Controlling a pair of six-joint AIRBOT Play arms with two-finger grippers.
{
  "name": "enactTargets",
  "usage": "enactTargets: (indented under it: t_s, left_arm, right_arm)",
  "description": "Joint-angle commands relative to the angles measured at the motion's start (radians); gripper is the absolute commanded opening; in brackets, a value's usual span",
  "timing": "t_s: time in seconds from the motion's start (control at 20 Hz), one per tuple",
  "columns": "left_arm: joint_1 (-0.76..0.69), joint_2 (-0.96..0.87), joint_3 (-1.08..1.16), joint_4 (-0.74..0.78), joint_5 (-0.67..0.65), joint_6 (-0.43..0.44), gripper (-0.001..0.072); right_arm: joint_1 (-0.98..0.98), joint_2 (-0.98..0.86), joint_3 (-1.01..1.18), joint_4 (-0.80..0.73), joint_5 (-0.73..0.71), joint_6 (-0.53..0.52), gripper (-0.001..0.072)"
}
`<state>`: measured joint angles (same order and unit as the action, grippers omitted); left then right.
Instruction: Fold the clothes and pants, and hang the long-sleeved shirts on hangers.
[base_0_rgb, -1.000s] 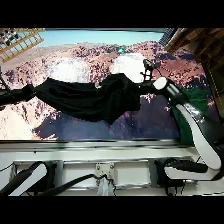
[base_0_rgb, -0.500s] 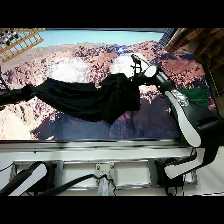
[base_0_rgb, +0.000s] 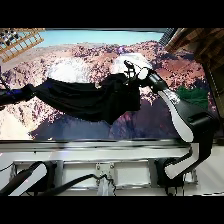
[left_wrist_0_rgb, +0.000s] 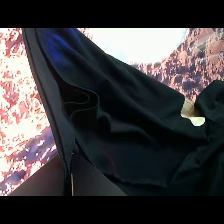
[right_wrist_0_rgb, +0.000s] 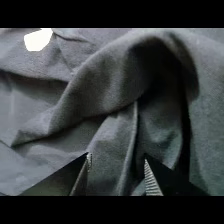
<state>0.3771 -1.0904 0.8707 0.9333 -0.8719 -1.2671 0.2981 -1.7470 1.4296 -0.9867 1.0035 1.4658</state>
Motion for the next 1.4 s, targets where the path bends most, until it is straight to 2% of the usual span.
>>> enactTargets:
  t_s: [0.0,0.05,0.15,0.3,0.4,0.5,0.55,0.85,1.2,1.35]
  left_arm:
    - [0.001,-0.001,0.000,-0.002,0.007,0.000,0.0002]
    - [0.001,-0.001,0.000,-0.005,0.011,0.000,0.0002]
    - [0.001,-0.001,0.000,-0.003,0.016,0.000,0.0001]
    - [0.014,0.015,0.001,-0.052,0.023,-0.001,0.0001]
    - [0.037,0.071,0.002,-0.240,0.052,0.012,-0.0001]
    - [0.044,0.161,0.004,-0.447,0.143,0.097,0.0000]
    - [0.044,0.209,0.020,-0.502,0.187,0.120,-0.0001]
    - [0.040,0.373,0.317,-0.516,0.228,0.119,-0.0001]
    - [0.040,0.424,0.703,-0.513,0.224,0.121,-0.0001]
    - [0.040,0.424,0.807,-0.408,0.224,0.121,-0.0001]
  right_arm:
    - [0.017,-0.024,0.001,-0.010,0.010,0.013,0.0344]
    - [0.031,-0.039,0.001,-0.009,0.014,0.017,0.0301]
    - [0.060,-0.053,0.001,-0.011,0.002,0.015,0.0026]
    - [0.068,0.000,0.021,-0.006,-0.027,0.012,0.0022]
    - [0.048,0.079,0.076,-0.010,-0.022,0.003,0.0022]
    - [0.020,0.188,0.149,-0.020,-0.028,-0.019,0.0022]
    - [0.004,0.240,0.190,-0.033,-0.027,-0.020,0.0022]
    - [-0.069,0.550,0.423,-0.132,-0.026,-0.020,0.0021]
    - [-0.069,0.793,0.594,-0.220,0.029,-0.020,0.0022]
    - [-0.069,0.861,0.632,-0.288,0.055,-0.020,0.0022]
